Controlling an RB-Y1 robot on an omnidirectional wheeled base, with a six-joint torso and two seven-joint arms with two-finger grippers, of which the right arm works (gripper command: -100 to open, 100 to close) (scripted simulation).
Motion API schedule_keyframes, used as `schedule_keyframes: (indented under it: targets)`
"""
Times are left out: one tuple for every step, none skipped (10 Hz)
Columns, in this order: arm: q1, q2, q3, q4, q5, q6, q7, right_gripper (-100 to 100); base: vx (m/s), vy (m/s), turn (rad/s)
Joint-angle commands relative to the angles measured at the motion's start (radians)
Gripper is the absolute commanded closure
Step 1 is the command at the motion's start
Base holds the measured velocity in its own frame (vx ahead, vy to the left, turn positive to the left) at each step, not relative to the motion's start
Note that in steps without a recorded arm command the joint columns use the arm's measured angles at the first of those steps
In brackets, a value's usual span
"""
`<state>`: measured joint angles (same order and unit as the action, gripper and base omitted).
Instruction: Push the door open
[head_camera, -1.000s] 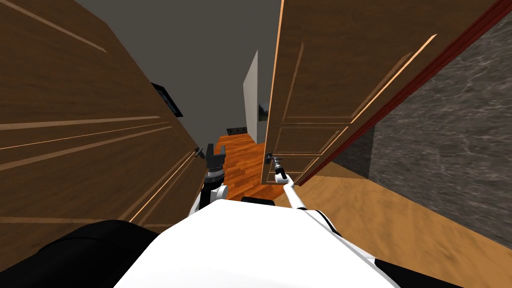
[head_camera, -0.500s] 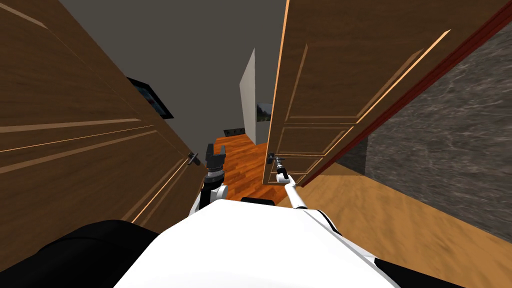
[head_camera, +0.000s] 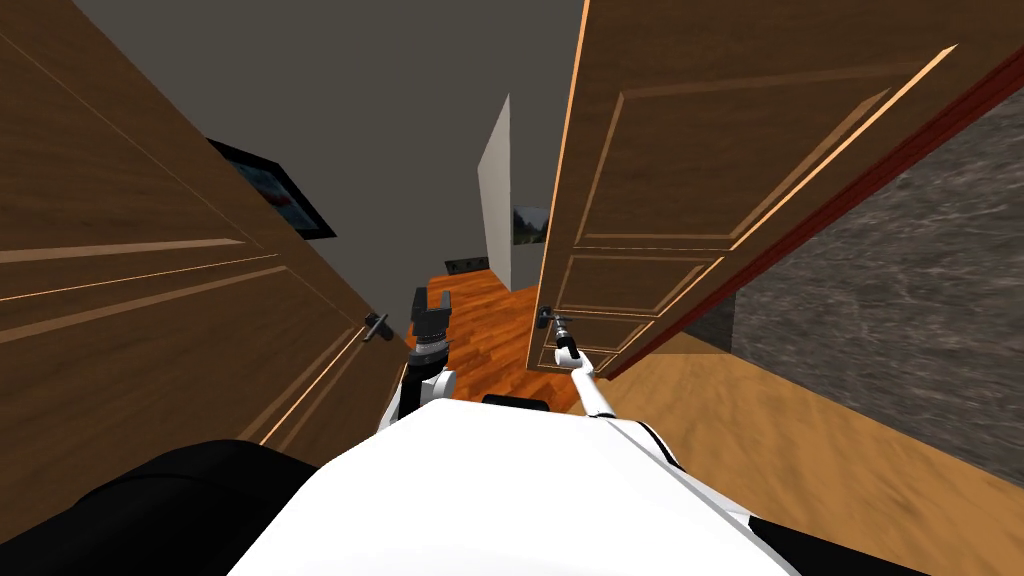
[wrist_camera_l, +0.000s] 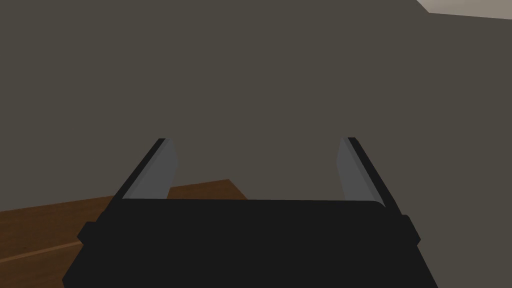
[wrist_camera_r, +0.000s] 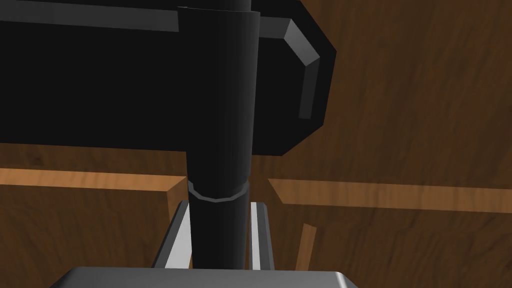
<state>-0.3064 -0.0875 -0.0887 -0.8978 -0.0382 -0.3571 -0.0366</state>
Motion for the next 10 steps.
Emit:
schedule_keyframes:
  targets:
    - [-0.004,-0.007,-0.018,-0.007,-0.003,-0.002,0.007,100,0.173,0.075,-0.039]
    - [-0.004,-0.010,-0.027,-0.006,-0.005,-0.003,0.009,100,0.183,0.077,-0.059]
    - [-0.003,-0.012,-0.037,-0.004,-0.007,-0.003,0.012,100,0.157,0.081,-0.039]
    - [-0.003,-0.015,-0.047,-0.003,-0.009,-0.003,0.014,100,0.159,0.079,-0.047]
    - [-0.003,-0.018,-0.058,-0.002,-0.011,-0.004,0.017,100,0.194,0.069,-0.058]
    - [-0.003,-0.021,-0.070,0.000,-0.013,-0.004,0.021,100,0.182,0.079,-0.045]
    - [-0.002,-0.023,-0.082,0.001,-0.016,-0.005,0.024,100,0.197,0.111,-0.070]
    - [-0.002,-0.026,-0.094,0.002,-0.018,-0.005,0.027,100,0.191,0.129,-0.093]
    - [-0.002,-0.029,-0.107,0.004,-0.021,-0.006,0.031,100,0.187,0.107,-0.083]
    - [-0.002,-0.032,-0.120,0.005,-0.024,-0.007,0.034,100,0.207,0.086,-0.056]
